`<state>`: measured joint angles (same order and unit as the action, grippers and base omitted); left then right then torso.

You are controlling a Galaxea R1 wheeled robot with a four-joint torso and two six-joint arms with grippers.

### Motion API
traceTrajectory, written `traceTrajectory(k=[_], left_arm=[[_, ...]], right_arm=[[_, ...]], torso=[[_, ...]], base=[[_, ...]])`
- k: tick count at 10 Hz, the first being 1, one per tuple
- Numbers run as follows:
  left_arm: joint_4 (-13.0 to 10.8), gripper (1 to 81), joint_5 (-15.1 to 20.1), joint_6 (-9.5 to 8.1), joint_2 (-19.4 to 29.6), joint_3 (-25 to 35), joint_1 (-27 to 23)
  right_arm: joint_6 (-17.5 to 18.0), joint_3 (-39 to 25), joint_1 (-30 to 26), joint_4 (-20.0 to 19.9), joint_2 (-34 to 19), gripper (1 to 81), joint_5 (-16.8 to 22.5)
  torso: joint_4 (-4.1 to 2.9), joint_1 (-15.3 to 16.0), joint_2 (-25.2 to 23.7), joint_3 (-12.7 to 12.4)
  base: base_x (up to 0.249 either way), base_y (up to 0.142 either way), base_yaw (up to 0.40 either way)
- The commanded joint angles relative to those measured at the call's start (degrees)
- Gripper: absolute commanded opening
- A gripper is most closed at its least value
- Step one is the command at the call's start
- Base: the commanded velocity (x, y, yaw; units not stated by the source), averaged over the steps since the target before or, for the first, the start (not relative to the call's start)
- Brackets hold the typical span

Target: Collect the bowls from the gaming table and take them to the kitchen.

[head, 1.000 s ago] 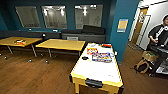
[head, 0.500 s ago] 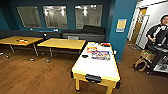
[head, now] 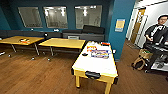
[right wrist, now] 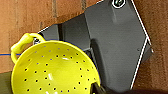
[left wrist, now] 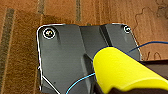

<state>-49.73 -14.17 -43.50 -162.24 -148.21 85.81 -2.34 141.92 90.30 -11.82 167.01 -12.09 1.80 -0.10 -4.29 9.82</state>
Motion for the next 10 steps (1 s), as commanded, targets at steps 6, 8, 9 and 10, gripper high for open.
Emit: traceTrajectory(k=[6,8,9,10], left_arm=[[0.07,1.0,0.54,-0.01,4.47,-0.06,-0.95],[0.24,1.0,-2.53,-0.54,7.46,-0.15,0.54],[0.24,1.0,-3.76,-0.54,8.42,-0.15,1.07],[0.33,1.0,-4.12,-0.54,8.95,-0.15,1.51]], right_arm=[[-0.21,1.24,-2.36,1.54,-1.13,1.0,3.66],[-0.21,1.77,-2.44,1.54,-2.36,1.0,3.74],[-0.21,1.59,-2.61,1.63,-2.97,1.0,3.83],[-0.12,0.80,-2.70,1.63,-3.76,1.0,3.92]], torso=[[0.00,0.10,-0.05,-0.02],[0.00,0.10,-0.05,-0.02],[0.00,0.10,-0.05,-0.02],[0.00,0.10,-0.05,-0.02]], base=[[0.000,0.000,0.000],[0.000,0.000,0.000],[0.000,0.000,0.000],[0.000,0.000,0.000]])
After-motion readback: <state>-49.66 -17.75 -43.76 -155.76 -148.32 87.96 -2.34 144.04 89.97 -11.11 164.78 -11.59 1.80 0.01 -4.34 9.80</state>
